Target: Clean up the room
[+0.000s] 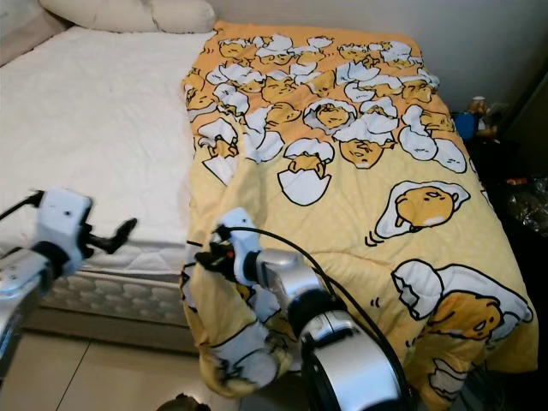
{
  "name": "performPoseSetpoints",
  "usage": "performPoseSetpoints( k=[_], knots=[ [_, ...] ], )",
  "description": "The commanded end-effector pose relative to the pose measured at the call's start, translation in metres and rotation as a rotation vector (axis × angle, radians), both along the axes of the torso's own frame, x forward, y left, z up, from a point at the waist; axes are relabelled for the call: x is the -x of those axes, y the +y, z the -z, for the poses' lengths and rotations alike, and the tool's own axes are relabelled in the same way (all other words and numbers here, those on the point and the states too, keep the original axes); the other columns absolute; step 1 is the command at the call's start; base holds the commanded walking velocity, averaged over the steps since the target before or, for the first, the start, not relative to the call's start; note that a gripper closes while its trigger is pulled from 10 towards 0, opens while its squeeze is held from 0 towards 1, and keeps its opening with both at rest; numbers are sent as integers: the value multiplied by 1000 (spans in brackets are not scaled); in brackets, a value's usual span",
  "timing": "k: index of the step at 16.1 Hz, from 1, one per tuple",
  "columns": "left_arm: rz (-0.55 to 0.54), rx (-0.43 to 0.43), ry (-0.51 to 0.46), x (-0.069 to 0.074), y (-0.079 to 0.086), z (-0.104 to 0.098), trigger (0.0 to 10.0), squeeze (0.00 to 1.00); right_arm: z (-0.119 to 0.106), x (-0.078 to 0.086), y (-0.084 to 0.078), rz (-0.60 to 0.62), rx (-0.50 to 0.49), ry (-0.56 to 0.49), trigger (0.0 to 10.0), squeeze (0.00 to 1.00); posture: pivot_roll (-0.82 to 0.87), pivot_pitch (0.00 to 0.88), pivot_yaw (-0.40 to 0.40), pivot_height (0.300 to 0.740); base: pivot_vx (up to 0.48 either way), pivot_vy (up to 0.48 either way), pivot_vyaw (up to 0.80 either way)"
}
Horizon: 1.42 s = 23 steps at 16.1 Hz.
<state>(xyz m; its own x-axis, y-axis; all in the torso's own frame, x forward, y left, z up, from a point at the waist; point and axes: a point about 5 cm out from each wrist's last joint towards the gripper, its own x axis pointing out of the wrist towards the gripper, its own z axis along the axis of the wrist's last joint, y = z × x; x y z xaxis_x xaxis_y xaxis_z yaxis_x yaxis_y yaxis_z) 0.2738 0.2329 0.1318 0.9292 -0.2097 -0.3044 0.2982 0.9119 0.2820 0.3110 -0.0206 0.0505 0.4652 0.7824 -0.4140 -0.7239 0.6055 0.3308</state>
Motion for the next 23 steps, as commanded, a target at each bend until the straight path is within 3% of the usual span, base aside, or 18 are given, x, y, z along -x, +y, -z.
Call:
performPoseSetpoints(
  k=[1, 3, 6, 7, 10, 11, 14, 20, 23],
  knots=[
    [26, 8, 22, -2, -6, 5, 10000, 0, 4, -2, -16, 58, 21, -4, 10000, 1000, 17, 0, 33, 740, 0, 0, 0],
    [57, 33, 34, -6, -20, 11, 10000, 0, 14, -5, -63, 187, 77, -12, 10000, 1000, -2, 0, 36, 740, 0, 0, 0],
    [88, 48, 43, -7, -32, 17, 10000, 0, 15, -4, -100, 322, 85, -43, 10000, 1000, -16, 0, 38, 740, 0, 0, 0],
    [99, 54, 44, -6, -39, 20, 10000, 0, 11, -1, -122, 415, 88, -84, 10000, 1000, -20, 0, 38, 740, 0, 0, 0],
    [93, 84, 20, 1, -49, 22, 10000, 0, -1, 11, -152, 595, 144, -208, 10000, 1000, -43, 0, 59, 740, 0, 0, 0],
    [79, 89, 4, 1, -51, 21, 10000, 0, -3, 14, -155, 622, 157, -232, 10000, 0, -48, 0, 64, 740, 0, 0, 0],
    [11, 99, -60, 6, -57, 22, 10000, 0, -10, 38, -154, 762, 246, -351, 10000, 0, -45, 0, 58, 740, 0, 0, 0],
    [-60, 142, -75, 24, -57, 25, 10000, 0, -12, 70, -139, 825, 215, -351, 10000, 0, -34, 0, 45, 740, 0, 0, 0],
    [-80, 143, -72, 28, -54, 25, 10000, 0, -12, 77, -138, 854, 183, -307, 10000, 0, -24, 0, 40, 740, 0, 194, -188]
  ],
)
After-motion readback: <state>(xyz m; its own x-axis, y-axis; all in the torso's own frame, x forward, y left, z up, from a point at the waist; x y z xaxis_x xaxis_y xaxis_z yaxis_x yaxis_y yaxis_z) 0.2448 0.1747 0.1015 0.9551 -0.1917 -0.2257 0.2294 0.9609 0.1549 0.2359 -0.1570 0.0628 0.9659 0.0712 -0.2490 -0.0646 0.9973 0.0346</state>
